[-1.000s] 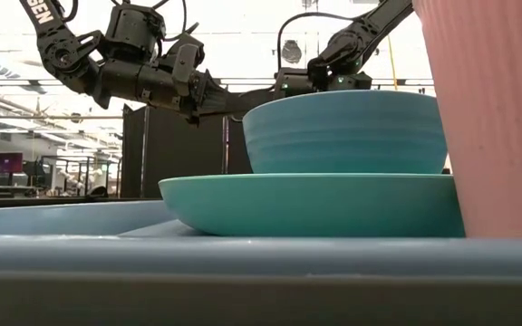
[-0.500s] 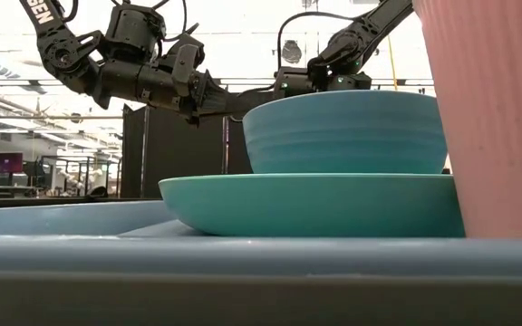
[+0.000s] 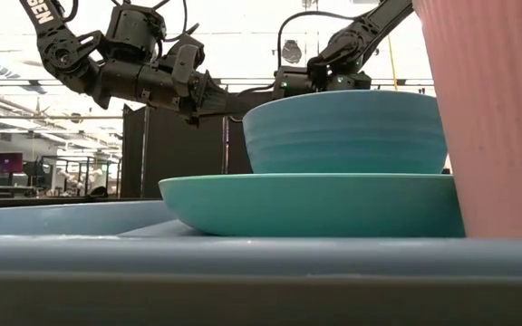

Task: Set up tray
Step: Put the orange fork on the yellow napkin on the blue serving tray, then adjust the pink cup on the blue serving tray

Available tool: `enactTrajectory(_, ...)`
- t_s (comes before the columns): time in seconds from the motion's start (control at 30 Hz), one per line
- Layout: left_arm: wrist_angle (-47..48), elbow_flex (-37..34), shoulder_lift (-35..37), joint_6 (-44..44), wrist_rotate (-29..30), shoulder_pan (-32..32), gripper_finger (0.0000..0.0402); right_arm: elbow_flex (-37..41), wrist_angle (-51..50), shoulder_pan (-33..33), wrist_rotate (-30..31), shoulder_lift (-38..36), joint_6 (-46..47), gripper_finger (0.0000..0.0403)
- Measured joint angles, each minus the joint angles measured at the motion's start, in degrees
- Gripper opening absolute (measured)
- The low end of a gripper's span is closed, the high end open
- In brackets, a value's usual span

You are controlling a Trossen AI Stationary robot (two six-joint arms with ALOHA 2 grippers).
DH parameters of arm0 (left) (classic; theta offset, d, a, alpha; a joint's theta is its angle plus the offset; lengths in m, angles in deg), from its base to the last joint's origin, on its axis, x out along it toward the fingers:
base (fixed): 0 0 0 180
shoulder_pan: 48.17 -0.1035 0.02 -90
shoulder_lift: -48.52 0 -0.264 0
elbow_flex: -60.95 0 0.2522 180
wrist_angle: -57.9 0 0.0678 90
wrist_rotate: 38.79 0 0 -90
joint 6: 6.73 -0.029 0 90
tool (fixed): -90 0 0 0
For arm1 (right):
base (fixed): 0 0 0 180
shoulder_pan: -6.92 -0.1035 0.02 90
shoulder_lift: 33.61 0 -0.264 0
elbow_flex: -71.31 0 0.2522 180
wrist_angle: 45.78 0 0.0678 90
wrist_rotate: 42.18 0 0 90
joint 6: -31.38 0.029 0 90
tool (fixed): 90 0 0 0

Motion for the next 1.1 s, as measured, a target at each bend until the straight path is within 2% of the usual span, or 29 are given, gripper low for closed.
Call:
enactTrajectory(0.43, 0.2, 0.0, 0.0, 0.3, 0.0, 0.0, 0.0030, 0.1, 0.4, -0.5, -0.1, -0.3, -0.3, 0.0069)
enactTrajectory(0.73, 0.1, 0.0, 0.0, 0.3, 0.0, 0.0, 0.0031, 0.1, -0.1, -1.5, -3.2, -4.9, -0.3, 0.0122)
enactTrajectory(1.1, 0.4, 0.0, 0.0, 0.3, 0.0, 0.0, 0.0031, 0.1, -5.5, -3.3, -3.0, -15.0, -0.8, 0.0122)
